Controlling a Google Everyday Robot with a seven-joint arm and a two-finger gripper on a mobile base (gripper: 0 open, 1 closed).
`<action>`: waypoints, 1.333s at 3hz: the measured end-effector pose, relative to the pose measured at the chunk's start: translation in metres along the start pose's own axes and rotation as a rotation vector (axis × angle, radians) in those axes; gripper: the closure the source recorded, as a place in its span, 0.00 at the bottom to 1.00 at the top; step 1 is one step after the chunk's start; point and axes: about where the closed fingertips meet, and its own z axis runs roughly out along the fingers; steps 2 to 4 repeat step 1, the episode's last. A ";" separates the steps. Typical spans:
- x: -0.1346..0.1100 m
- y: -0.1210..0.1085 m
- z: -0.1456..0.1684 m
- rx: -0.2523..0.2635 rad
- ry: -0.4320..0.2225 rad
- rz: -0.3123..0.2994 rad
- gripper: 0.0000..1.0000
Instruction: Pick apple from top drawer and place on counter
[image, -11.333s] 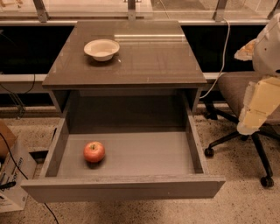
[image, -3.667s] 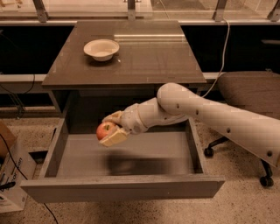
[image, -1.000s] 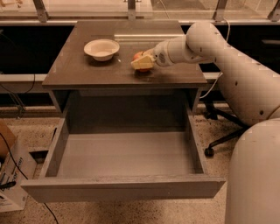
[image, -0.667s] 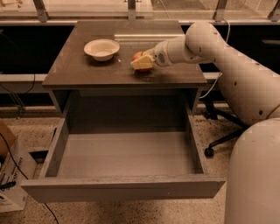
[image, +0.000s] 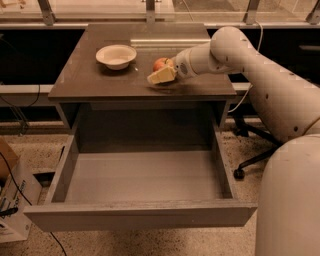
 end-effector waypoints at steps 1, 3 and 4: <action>0.000 0.000 0.000 0.000 0.000 0.000 0.00; 0.000 0.000 0.000 0.000 0.000 0.000 0.00; 0.000 0.000 0.000 0.000 0.000 0.000 0.00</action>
Offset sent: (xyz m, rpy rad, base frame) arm 0.0000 0.0000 0.0000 0.0000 0.0000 0.0000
